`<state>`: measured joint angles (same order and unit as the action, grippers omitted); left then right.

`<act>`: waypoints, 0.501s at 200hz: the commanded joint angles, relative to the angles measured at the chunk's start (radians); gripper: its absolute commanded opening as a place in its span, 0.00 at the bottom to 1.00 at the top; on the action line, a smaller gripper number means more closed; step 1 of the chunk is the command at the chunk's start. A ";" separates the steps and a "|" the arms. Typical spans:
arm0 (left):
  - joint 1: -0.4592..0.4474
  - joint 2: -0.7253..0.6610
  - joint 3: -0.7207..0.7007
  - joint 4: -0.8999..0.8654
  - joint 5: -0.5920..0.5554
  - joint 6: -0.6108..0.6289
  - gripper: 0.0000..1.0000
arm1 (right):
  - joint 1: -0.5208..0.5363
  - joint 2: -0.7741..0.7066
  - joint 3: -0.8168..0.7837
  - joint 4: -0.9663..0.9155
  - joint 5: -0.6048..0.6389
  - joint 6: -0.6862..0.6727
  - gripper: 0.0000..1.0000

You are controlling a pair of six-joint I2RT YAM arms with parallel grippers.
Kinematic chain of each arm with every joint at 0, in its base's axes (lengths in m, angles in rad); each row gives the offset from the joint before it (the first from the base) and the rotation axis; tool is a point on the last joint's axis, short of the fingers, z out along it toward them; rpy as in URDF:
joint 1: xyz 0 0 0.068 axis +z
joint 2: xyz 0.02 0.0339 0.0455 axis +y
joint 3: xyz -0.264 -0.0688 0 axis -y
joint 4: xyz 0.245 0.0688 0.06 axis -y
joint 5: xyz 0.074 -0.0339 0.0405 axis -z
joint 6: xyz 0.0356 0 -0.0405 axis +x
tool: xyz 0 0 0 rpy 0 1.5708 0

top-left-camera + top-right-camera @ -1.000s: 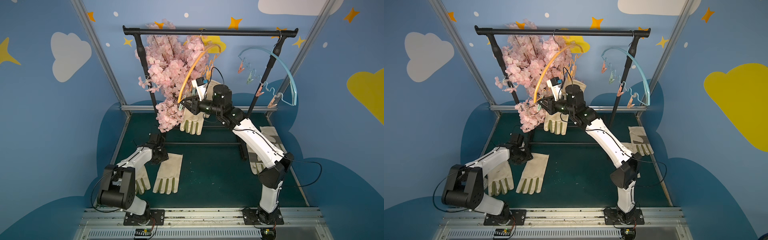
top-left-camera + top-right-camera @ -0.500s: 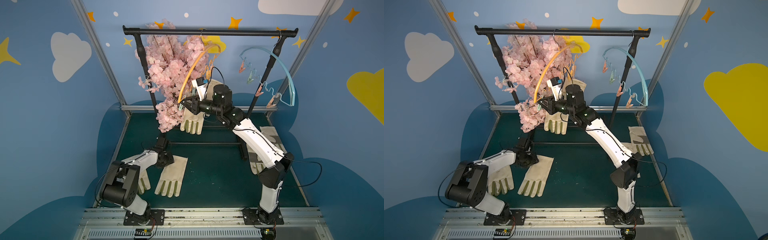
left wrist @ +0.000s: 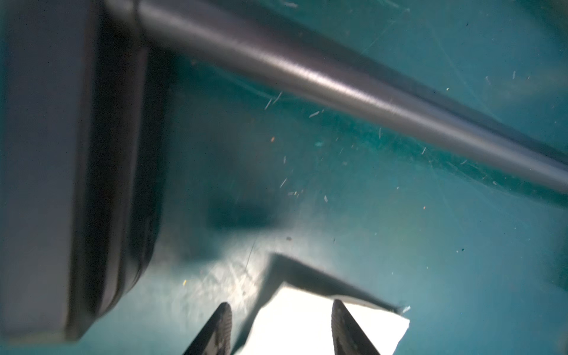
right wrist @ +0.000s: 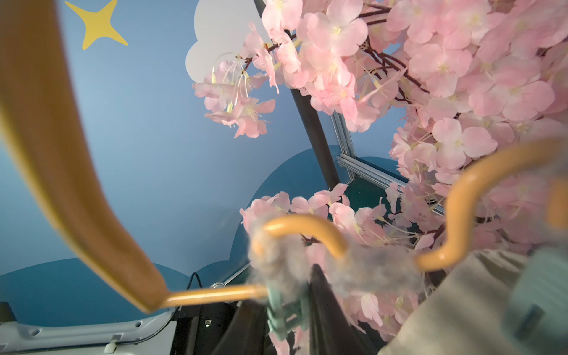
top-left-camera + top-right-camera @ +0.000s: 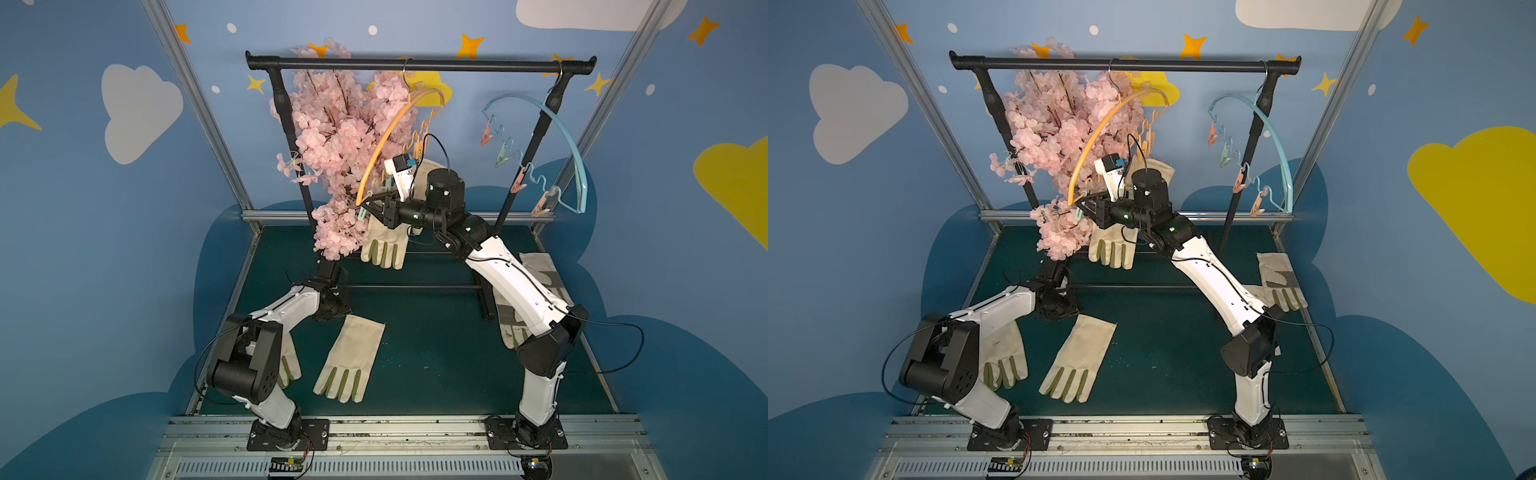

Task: Clip the gloves onto a hanger to dry
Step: Pick up the glove from the center of the board.

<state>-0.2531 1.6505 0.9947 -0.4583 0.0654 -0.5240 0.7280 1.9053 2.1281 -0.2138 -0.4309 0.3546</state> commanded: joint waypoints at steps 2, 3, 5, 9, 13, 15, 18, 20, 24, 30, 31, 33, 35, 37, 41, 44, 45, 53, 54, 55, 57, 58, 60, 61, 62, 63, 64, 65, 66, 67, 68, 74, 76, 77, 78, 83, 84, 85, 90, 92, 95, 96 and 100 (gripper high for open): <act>-0.001 0.045 0.016 -0.009 0.037 0.073 0.53 | -0.007 -0.014 -0.003 0.036 -0.002 -0.002 0.23; -0.001 0.046 0.016 -0.008 0.039 0.073 0.53 | -0.006 -0.014 -0.003 0.036 -0.002 -0.002 0.23; -0.002 0.048 0.016 -0.008 0.042 0.075 0.53 | -0.006 -0.014 -0.003 0.036 -0.002 -0.002 0.23; -0.003 0.054 0.016 -0.007 0.048 0.081 0.53 | -0.006 -0.015 -0.003 0.037 -0.002 -0.003 0.23; -0.006 0.059 0.016 -0.006 0.051 0.086 0.54 | -0.006 -0.016 -0.004 0.035 -0.002 -0.002 0.23; -0.007 0.060 0.015 -0.005 0.051 0.087 0.54 | -0.006 -0.016 -0.004 0.034 -0.002 -0.002 0.23; -0.010 0.062 0.015 -0.004 0.051 0.091 0.54 | -0.006 -0.016 -0.004 0.033 -0.002 -0.002 0.23; -0.012 0.064 0.013 -0.004 0.051 0.092 0.54 | -0.007 -0.015 -0.004 0.034 -0.002 -0.003 0.23; -0.016 0.066 0.011 -0.002 0.050 0.096 0.54 | -0.006 -0.016 -0.004 0.035 -0.002 -0.004 0.23; -0.023 0.070 0.008 -0.002 0.042 0.100 0.55 | -0.006 -0.017 -0.004 0.033 -0.002 -0.004 0.23; -0.024 0.070 0.007 -0.002 0.040 0.101 0.55 | -0.006 -0.017 -0.004 0.031 -0.002 -0.004 0.23; -0.026 0.073 0.006 -0.003 0.039 0.104 0.55 | -0.007 -0.018 -0.004 0.031 -0.002 -0.004 0.23; -0.028 0.074 0.006 -0.003 0.037 0.106 0.55 | -0.007 -0.017 -0.004 0.031 -0.002 -0.004 0.23; -0.030 0.078 0.005 -0.005 0.036 0.108 0.55 | -0.007 -0.017 -0.004 0.031 -0.002 -0.003 0.23; -0.033 0.083 0.005 -0.007 0.036 0.113 0.54 | -0.008 -0.018 -0.004 0.031 -0.002 -0.003 0.24; -0.037 0.087 0.005 -0.010 0.034 0.116 0.54 | -0.007 -0.017 -0.004 0.032 -0.002 -0.004 0.24; -0.038 0.087 0.005 -0.011 0.032 0.117 0.54 | -0.007 -0.018 -0.005 0.032 -0.002 -0.004 0.24; -0.048 0.097 0.003 -0.016 0.018 0.121 0.54 | -0.008 -0.017 -0.005 0.031 -0.002 -0.004 0.24; -0.049 0.098 0.003 -0.016 0.016 0.121 0.54 | -0.008 -0.017 -0.004 0.032 -0.002 -0.004 0.23; -0.052 0.100 0.003 -0.017 0.013 0.123 0.54 | -0.007 -0.017 -0.005 0.031 -0.002 -0.004 0.23; -0.053 0.101 0.001 -0.017 0.009 0.125 0.54 | -0.007 -0.018 -0.005 0.031 -0.002 -0.003 0.23; -0.054 0.101 0.001 -0.018 0.007 0.126 0.54 | -0.007 -0.017 -0.005 0.030 -0.002 -0.004 0.23; -0.058 0.102 0.000 -0.019 0.004 0.128 0.54 | -0.007 -0.017 -0.005 0.030 -0.002 -0.004 0.23; -0.060 0.103 0.000 -0.019 0.002 0.129 0.54 | -0.007 -0.017 -0.005 0.029 -0.002 -0.005 0.23; -0.061 0.104 -0.001 -0.019 0.001 0.129 0.54 | -0.007 -0.018 -0.005 0.029 -0.002 -0.004 0.23; -0.062 0.104 -0.001 -0.020 -0.001 0.131 0.54 | -0.007 -0.017 -0.005 0.030 -0.002 -0.004 0.23; -0.063 0.105 -0.002 -0.021 -0.003 0.131 0.54 | -0.007 -0.017 -0.005 0.030 -0.001 -0.003 0.23; -0.065 0.106 -0.002 -0.021 -0.005 0.131 0.54 | -0.008 -0.017 -0.005 0.030 -0.001 -0.003 0.23; -0.066 0.107 -0.002 -0.022 -0.007 0.132 0.54 | -0.007 -0.018 -0.005 0.030 -0.002 -0.003 0.23; -0.067 0.108 -0.003 -0.023 -0.009 0.132 0.54 | -0.008 -0.017 -0.005 0.029 -0.002 -0.003 0.23; -0.069 0.108 -0.003 -0.024 -0.012 0.133 0.53 | -0.008 -0.017 -0.005 0.029 -0.002 -0.002 0.23; -0.077 0.114 -0.005 -0.029 -0.029 0.134 0.53 | -0.007 -0.019 -0.005 0.029 -0.002 -0.003 0.23; -0.081 0.116 -0.006 -0.030 -0.034 0.135 0.53 | -0.007 -0.019 -0.006 0.029 -0.002 -0.002 0.23; -0.083 0.117 -0.006 -0.030 -0.036 0.136 0.53 | -0.007 -0.019 -0.006 0.030 -0.002 -0.002 0.23; -0.084 0.118 -0.007 -0.031 -0.039 0.138 0.53 | -0.008 -0.019 -0.006 0.031 -0.002 -0.002 0.23; -0.092 0.123 -0.007 -0.035 -0.049 0.139 0.53 | -0.009 -0.020 -0.008 0.031 -0.002 -0.002 0.24; -0.093 0.124 -0.007 -0.037 -0.050 0.138 0.53 | -0.009 -0.020 -0.008 0.031 0.000 -0.003 0.23; -0.094 0.125 -0.007 -0.039 -0.051 0.138 0.53 | -0.009 -0.020 -0.008 0.031 0.000 -0.002 0.23; -0.099 0.128 -0.007 -0.044 -0.056 0.137 0.53 | -0.009 -0.020 -0.010 0.033 0.000 -0.002 0.24; -0.099 0.128 -0.008 -0.045 -0.056 0.136 0.53 | -0.009 -0.020 -0.010 0.033 0.000 -0.003 0.23; -0.101 0.127 -0.010 -0.045 -0.056 0.135 0.53 | -0.009 -0.021 -0.010 0.032 0.000 -0.003 0.23; -0.101 0.126 -0.012 -0.044 -0.056 0.133 0.53 | -0.009 -0.020 -0.010 0.033 0.000 -0.002 0.23; -0.103 0.122 -0.017 -0.041 -0.054 0.130 0.53 | -0.010 -0.021 -0.010 0.034 0.000 -0.002 0.24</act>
<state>-0.3313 1.7336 1.0008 -0.4538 0.0208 -0.4080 0.7273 1.9053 2.1277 -0.2138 -0.4309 0.3550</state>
